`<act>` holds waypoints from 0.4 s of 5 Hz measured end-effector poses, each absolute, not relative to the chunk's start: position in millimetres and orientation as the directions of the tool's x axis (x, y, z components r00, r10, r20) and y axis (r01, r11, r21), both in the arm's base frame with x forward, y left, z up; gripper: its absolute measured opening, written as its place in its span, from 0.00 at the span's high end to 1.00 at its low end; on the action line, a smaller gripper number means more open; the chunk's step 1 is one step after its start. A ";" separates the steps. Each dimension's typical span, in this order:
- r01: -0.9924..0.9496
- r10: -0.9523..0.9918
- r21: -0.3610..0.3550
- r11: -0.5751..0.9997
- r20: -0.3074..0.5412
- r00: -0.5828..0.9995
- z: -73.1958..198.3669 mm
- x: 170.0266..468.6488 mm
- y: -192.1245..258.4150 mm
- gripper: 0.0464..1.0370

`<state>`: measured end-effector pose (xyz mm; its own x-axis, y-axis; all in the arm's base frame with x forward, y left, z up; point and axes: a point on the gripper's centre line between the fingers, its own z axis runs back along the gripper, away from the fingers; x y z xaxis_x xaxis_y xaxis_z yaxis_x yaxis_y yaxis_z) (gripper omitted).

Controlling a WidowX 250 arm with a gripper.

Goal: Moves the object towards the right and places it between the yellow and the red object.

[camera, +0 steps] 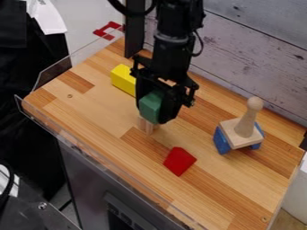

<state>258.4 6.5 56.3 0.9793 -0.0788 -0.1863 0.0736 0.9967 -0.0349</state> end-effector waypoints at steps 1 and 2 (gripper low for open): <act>0.064 -0.068 -0.028 0.998 -0.160 0.985 62.1 266.3 13.4 0.44; 0.066 -0.071 -0.031 0.997 -0.173 0.982 58.0 268.9 15.2 0.45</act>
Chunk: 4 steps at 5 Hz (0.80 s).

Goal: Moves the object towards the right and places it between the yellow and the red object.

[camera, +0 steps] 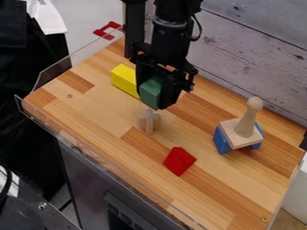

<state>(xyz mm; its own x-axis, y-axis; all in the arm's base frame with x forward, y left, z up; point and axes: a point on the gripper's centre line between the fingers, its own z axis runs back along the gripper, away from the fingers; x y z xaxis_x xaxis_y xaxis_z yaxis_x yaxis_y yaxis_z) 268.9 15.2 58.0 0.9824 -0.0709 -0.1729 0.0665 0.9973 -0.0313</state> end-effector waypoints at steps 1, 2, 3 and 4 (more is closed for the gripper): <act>0.064 -0.069 -0.039 0.997 -0.173 0.982 56.2 269.3 15.3 0.44; 0.065 -0.072 -0.044 0.997 -0.183 0.980 53.3 268.7 15.7 0.44; 0.044 -0.053 -0.053 0.998 -0.191 0.980 48.2 264.5 20.8 0.45; 0.030 -0.043 -0.070 0.997 -0.195 0.980 41.2 262.6 23.1 0.44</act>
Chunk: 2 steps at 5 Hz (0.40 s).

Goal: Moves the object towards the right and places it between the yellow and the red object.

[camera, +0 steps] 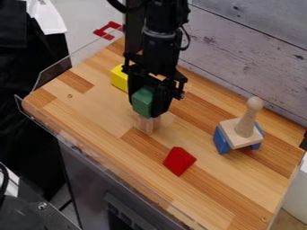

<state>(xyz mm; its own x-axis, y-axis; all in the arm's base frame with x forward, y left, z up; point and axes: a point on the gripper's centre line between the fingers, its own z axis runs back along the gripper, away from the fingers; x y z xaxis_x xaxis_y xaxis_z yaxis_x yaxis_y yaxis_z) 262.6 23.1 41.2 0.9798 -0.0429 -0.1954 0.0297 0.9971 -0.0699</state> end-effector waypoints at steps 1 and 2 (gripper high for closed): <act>0.024 -0.040 -0.077 0.997 -0.206 0.978 32.8 262.0 27.5 0.44; 0.026 -0.043 -0.082 0.996 -0.211 0.977 31.2 261.6 26.8 0.44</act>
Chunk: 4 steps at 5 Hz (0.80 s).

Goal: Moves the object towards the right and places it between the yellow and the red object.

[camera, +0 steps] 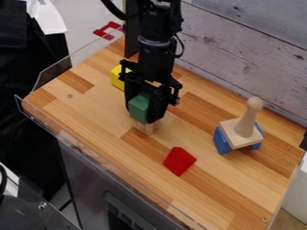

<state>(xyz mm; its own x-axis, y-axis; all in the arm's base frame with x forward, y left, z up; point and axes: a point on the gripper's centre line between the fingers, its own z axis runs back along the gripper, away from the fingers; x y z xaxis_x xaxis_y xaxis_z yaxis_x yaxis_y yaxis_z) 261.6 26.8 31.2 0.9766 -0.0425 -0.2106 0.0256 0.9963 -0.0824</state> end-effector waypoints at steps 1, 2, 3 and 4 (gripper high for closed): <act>0.042 -0.058 -0.081 0.996 -0.209 0.976 31.7 262.7 22.7 0.45; 0.040 -0.055 -0.076 0.996 -0.212 0.976 31.8 262.6 21.5 0.44; 0.037 -0.050 -0.062 0.997 -0.223 0.974 32.0 261.2 22.3 0.39; -0.009 0.001 -0.033 0.999 -0.226 0.974 32.3 261.1 24.4 0.11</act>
<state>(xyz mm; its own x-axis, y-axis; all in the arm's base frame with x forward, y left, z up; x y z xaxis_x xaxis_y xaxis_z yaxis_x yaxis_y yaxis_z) 261.1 24.4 32.3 0.9741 0.0012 -0.2260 -0.0088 0.9994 -0.0326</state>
